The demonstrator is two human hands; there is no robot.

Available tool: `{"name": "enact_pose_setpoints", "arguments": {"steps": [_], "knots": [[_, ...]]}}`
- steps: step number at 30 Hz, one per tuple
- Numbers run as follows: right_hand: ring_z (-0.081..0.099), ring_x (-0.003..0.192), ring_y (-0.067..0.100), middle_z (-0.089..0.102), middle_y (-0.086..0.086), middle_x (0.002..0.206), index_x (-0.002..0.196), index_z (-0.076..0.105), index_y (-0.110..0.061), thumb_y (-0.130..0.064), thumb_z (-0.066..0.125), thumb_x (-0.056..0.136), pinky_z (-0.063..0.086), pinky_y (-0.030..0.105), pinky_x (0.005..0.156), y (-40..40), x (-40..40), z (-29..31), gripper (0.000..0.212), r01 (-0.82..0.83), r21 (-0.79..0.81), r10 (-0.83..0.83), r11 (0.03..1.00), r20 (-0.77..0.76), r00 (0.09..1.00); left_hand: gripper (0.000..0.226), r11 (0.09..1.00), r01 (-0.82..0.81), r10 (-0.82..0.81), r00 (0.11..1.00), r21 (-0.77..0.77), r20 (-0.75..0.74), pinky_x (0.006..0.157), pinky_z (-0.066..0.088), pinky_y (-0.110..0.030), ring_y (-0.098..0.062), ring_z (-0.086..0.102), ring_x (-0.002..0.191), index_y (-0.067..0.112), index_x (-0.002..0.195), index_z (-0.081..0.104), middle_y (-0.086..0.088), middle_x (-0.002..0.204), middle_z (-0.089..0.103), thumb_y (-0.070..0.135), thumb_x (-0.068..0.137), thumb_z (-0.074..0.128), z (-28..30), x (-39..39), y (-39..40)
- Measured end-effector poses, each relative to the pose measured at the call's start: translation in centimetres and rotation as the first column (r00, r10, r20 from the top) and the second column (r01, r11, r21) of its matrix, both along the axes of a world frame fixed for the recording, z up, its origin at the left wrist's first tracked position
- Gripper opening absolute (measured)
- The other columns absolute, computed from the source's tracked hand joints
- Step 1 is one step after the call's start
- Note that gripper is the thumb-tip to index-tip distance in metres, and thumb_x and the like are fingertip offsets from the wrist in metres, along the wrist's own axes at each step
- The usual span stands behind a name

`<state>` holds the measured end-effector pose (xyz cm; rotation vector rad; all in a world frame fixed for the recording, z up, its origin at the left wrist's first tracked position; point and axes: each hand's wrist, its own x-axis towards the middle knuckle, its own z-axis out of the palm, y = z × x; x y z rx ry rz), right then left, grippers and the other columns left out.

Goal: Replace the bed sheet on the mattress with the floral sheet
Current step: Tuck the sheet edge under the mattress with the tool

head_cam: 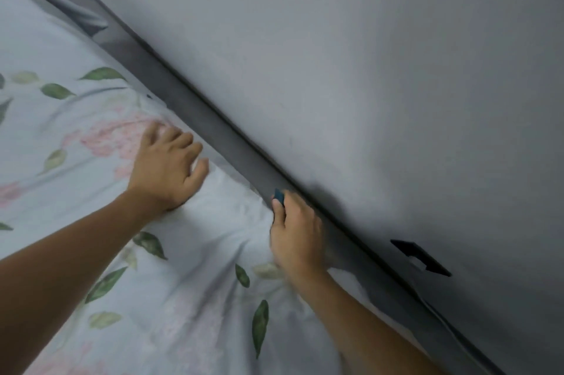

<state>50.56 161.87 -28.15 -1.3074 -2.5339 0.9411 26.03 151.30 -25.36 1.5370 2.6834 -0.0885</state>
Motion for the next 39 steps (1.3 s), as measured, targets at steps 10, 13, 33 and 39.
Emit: {"name": "enact_pose_setpoints", "arguments": {"steps": [10, 13, 33, 39], "knots": [[0.061, 0.068, 0.025, 0.059, 0.0, 0.102, 0.102, 0.054, -0.022, -0.042, 0.028, 0.108, 0.031, 0.029, 0.058, -1.0, -1.0, 0.1, 0.033, -0.087, 0.143, 0.061, 0.986, 0.182, 0.981, 0.036, 0.99, 0.094, -0.105, 0.989, 0.105, 0.104, 0.091, 0.041, -0.047, -0.027, 0.038, 0.073, 0.013, 0.067, 0.049, -0.005, 0.068, 0.04, 0.037, 0.094, 0.05, -0.7, -2.0, 0.5], [0.061, 0.068, 0.023, 0.059, -0.001, 0.103, 0.104, 0.052, -0.025, -0.045, 0.028, 0.108, 0.034, 0.029, 0.057, -1.0, -1.4, -0.2, 0.032, -0.101, 0.105, 0.075, 0.989, 0.223, 0.972, 0.034, 0.989, 0.094, -0.109, 0.984, 0.11, 0.138, 0.093, 0.042, -0.048, -0.028, 0.04, 0.075, 0.013, 0.068, 0.051, -0.005, 0.07, 0.041, 0.037, 0.092, 0.052, -0.7, -2.0, 0.6], [0.062, 0.073, 0.03, 0.057, 0.004, 0.108, 0.104, 0.052, -0.024, -0.033, 0.037, 0.102, 0.045, 0.037, 0.057, -0.8, -1.7, -1.1, 0.018, -0.156, 0.132, 0.111, 0.979, 0.296, 0.949, 0.04, 0.994, 0.083, -0.098, 0.97, 0.072, 0.224, 0.096, 0.042, -0.047, -0.028, 0.043, 0.077, 0.011, 0.071, 0.065, -0.006, 0.071, 0.052, 0.041, 0.093, 0.049, -1.2, -2.3, 0.6], [0.059, 0.085, 0.029, 0.056, 0.002, 0.11, 0.105, 0.049, -0.03, -0.028, 0.045, 0.102, 0.047, 0.04, 0.064, -0.6, -1.7, -1.7, 0.006, -0.159, 0.086, 0.133, 0.984, 0.249, 0.959, 0.037, 0.993, 0.081, -0.097, 0.974, 0.089, 0.204, 0.095, 0.042, -0.046, -0.028, 0.041, 0.075, 0.012, 0.068, 0.061, -0.006, 0.069, 0.05, 0.04, 0.091, 0.054, -1.4, -2.2, 0.8]]}}
